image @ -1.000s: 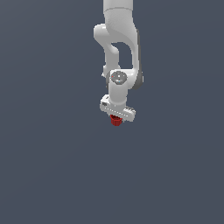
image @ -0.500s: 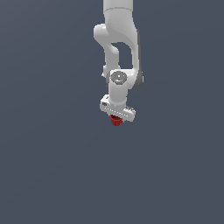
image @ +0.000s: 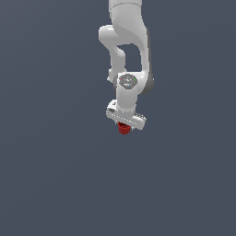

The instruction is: Pick up the object and move it to a goal position.

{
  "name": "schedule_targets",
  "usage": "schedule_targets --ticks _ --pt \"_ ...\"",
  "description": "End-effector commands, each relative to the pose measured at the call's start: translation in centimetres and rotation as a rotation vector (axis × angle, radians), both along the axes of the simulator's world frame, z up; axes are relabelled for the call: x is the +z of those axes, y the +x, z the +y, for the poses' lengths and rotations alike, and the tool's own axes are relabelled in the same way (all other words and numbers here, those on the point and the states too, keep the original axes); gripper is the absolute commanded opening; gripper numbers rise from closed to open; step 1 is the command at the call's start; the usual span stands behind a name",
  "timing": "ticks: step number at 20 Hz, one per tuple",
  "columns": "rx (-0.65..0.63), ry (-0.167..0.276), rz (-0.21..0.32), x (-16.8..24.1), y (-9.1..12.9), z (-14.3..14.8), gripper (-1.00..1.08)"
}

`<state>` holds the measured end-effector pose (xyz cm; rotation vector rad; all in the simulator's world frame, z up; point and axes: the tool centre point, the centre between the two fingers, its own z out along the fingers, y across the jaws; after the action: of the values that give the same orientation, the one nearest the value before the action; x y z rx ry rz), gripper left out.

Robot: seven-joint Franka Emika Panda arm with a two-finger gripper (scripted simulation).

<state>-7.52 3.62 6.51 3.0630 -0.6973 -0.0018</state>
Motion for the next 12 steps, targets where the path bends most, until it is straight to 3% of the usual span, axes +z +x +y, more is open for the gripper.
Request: schedule_targets --ticks 1,12 --pt "0.0 0.0 -0.002 1.0 1.1 0.4 -1.0" --pt "0.0 -0.001 -0.002 6.1 7.5 2.8 -1.0"
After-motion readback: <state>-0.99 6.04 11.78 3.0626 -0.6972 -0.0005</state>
